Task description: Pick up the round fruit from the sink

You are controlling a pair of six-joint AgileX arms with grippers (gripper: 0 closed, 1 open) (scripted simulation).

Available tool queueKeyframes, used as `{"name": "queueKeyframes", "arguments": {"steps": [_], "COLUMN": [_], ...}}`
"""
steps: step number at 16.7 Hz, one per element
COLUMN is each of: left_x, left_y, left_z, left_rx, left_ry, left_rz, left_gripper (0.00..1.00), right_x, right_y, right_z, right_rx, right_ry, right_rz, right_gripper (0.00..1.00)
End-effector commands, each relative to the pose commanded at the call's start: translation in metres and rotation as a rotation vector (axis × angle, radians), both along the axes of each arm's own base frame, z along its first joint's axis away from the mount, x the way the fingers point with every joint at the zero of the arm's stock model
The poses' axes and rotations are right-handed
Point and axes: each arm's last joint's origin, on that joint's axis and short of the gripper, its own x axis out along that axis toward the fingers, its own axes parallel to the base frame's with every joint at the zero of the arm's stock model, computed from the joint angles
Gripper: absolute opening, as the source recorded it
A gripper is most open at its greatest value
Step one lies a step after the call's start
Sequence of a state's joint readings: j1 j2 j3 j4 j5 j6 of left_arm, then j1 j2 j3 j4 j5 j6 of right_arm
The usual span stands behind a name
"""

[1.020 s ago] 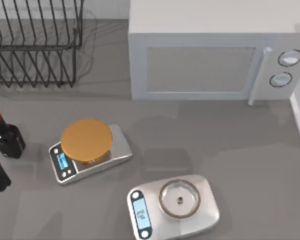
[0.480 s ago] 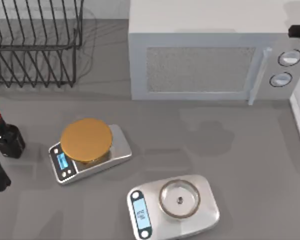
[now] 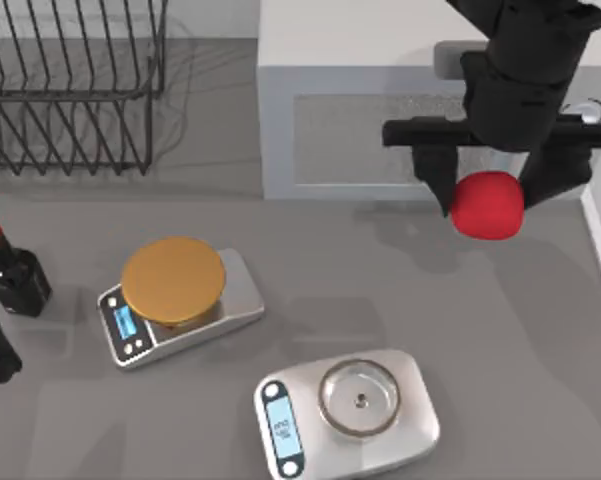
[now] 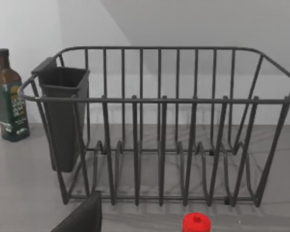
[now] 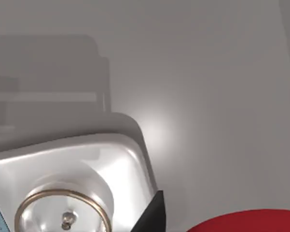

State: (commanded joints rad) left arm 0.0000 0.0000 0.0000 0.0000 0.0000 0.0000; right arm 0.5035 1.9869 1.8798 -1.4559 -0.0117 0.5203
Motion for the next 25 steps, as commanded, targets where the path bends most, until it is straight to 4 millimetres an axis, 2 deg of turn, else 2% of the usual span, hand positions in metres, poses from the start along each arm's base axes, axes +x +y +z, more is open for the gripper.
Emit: {"name": "queueKeyframes", "arguments": {"steps": [3,9,11,16,18,25], "left_x": [0.000,0.000,0.000,0.000,0.000,0.000], "left_y": [0.000,0.000,0.000,0.000,0.000,0.000], "left_z": [0.000,0.000,0.000,0.000,0.000,0.000], "left_rx": [0.000,0.000,0.000,0.000,0.000,0.000], "left_ry": [0.000,0.000,0.000,0.000,0.000,0.000], "left_rz": [0.000,0.000,0.000,0.000,0.000,0.000], "left_gripper": [1.00,1.00,1.00,1.00,1.00,1.00], "right_x": [-0.013,-0.012,-0.012,-0.012,-0.014,-0.014], "right_y": [0.022,0.022,0.023,0.020,0.021,0.023], "right_z": [-0.006,-0.011,-0.029,-0.102,-0.115,-0.116], "right_rx": [-0.014,-0.006,0.002,-0.019,-0.020,-0.015], "right_ry": [0.000,0.014,0.051,0.091,0.055,0.000], "right_rz": [0.000,-0.004,-0.002,-0.010,-0.004,0.000], "right_gripper": [0.00,0.00,0.00,0.00,0.00,0.00]}}
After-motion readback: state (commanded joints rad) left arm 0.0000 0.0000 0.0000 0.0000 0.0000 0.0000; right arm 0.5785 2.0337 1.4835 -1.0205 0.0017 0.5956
